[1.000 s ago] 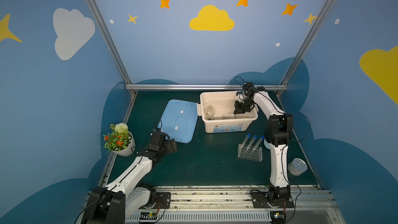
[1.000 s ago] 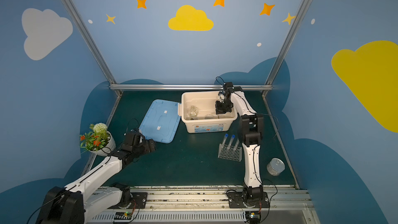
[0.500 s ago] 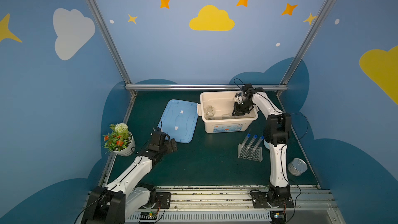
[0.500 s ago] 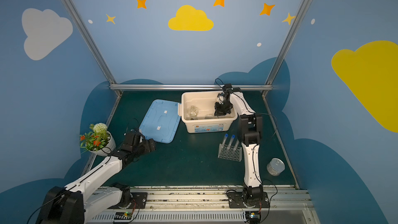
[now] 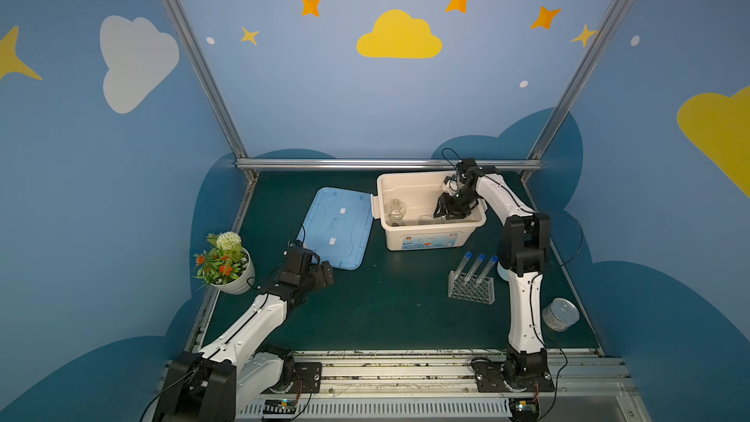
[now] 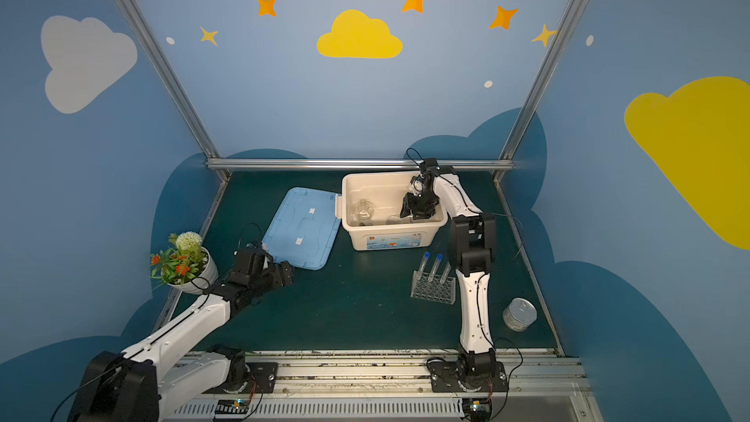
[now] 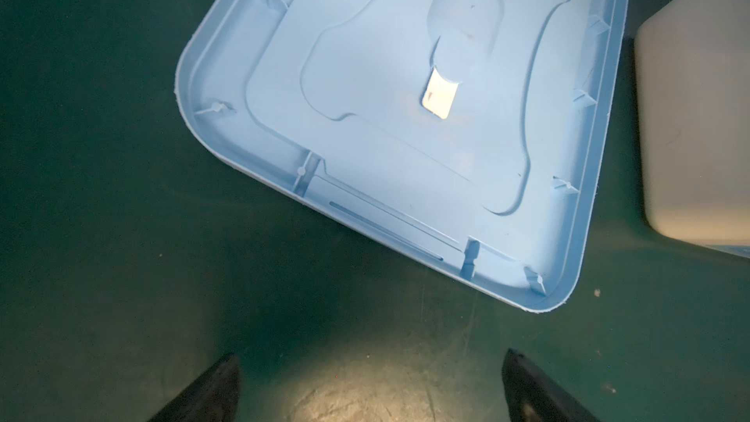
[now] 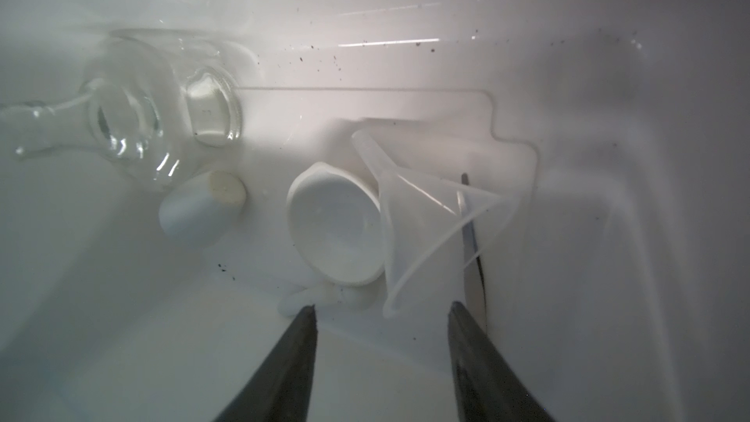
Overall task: Organize the chemistry lab equipment
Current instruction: 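Open the right gripper to release the funnel and raise it, then close the left gripper on the blue lid's edge while the right waits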
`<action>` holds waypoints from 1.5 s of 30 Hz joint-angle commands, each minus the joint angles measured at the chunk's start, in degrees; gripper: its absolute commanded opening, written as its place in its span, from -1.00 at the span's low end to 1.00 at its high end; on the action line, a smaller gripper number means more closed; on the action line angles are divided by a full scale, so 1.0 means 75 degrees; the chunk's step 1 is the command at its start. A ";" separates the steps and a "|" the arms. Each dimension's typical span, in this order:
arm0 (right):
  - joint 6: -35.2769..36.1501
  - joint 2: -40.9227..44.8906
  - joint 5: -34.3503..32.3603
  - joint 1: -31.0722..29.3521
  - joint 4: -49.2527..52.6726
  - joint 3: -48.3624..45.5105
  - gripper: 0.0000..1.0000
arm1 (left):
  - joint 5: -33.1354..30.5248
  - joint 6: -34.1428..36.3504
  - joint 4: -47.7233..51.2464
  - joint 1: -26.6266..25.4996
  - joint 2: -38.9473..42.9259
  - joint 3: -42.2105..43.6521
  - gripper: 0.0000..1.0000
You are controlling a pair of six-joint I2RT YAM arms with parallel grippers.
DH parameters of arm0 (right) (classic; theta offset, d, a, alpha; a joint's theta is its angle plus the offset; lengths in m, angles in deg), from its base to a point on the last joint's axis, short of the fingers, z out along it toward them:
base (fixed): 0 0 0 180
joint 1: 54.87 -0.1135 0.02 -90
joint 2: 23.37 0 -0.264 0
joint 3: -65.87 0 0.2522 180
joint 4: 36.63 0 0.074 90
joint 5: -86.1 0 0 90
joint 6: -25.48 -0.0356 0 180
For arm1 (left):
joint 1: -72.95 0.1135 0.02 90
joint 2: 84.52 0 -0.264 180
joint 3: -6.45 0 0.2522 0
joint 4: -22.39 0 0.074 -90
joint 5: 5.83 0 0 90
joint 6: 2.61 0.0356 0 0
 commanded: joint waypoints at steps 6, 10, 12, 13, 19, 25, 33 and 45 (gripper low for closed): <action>-0.0327 0.1323 -0.0078 -0.0048 -0.0278 -0.0328 0.35 | -0.0311 -0.0085 0.0100 -0.0017 0.0190 -0.0005 0.99; -0.0480 0.1758 -0.0365 -0.0147 -0.0443 -0.0698 0.45 | -0.0468 -0.0264 0.0201 -0.0020 0.0169 -0.0042 0.99; -0.0569 0.1988 -0.0402 -0.0191 -0.0569 -0.0914 0.46 | -0.0537 -0.0339 0.0291 -0.0022 0.0091 -0.0095 0.99; -0.0601 0.2122 -0.0411 -0.0205 -0.0639 -0.1041 0.46 | -0.0542 -0.0374 0.0316 -0.0005 0.0031 -0.0138 0.99; -0.0690 0.2849 -0.0291 -0.0215 -0.1020 -0.1723 0.46 | -0.0774 -0.0446 0.0753 0.0018 -0.0420 -0.0683 0.99; -0.0610 0.3642 -0.0394 -0.0217 -0.1449 -0.2742 0.46 | -0.1363 -0.0177 0.1093 0.0206 -0.0794 -0.1248 0.99; -0.0364 0.4721 -0.0523 -0.0217 -0.2153 -0.4035 0.46 | -0.1751 -0.0012 0.1112 0.0903 -0.2013 -0.2271 0.99; -0.0149 0.5512 -0.0585 -0.0058 -0.2111 -0.4817 0.47 | -0.1241 0.0848 0.1480 0.1538 -0.4417 -0.4252 0.86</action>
